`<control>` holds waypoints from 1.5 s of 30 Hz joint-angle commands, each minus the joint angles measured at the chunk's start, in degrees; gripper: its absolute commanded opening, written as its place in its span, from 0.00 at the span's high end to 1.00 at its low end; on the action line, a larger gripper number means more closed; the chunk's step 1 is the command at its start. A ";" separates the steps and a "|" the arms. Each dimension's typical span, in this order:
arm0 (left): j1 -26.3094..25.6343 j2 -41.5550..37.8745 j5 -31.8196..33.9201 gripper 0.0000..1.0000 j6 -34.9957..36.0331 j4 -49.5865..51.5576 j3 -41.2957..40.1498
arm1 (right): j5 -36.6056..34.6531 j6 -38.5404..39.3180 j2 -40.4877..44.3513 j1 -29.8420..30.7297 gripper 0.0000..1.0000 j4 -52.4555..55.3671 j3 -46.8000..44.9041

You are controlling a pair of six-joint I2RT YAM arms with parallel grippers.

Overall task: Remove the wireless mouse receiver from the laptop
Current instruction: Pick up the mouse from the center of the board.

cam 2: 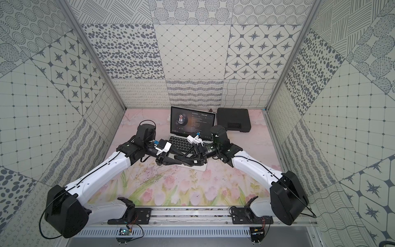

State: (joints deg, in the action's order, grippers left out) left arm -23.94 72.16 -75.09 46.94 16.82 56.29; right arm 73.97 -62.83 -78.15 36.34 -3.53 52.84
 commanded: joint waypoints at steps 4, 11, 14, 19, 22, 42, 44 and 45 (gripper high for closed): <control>0.52 1.11 -7.83 0.97 4.39 6.69 1.14 | -1.02 -0.01 -0.86 -0.36 0.34 -4.41 2.17; 0.48 1.66 -6.65 1.00 -0.58 7.79 1.72 | -3.92 4.03 -0.02 -5.29 0.03 1.15 3.48; 0.48 1.81 -4.11 1.00 -10.25 3.86 1.32 | -9.00 11.65 2.46 -11.02 0.03 10.23 4.86; 0.53 2.38 5.68 1.00 -36.62 -8.54 -0.53 | -26.67 28.88 9.33 -14.15 0.03 25.38 7.18; 0.75 4.83 11.89 1.00 -54.42 -11.59 0.90 | -36.67 37.53 12.44 -11.52 0.03 29.96 7.38; 0.29 14.05 13.48 1.00 -77.08 -6.42 8.15 | -43.17 37.52 10.58 -1.54 0.30 30.86 4.16; 0.28 14.05 12.34 1.00 -76.76 -6.14 8.10 | -43.38 37.51 9.76 -1.55 0.34 30.86 4.39; 0.29 14.14 11.80 1.00 -76.41 -5.92 8.04 | -43.56 37.52 9.50 -1.54 0.35 30.81 4.52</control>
State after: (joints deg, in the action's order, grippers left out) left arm -23.55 86.11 -60.40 -24.62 13.10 63.70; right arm 31.79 -25.19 -67.57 34.54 29.52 56.53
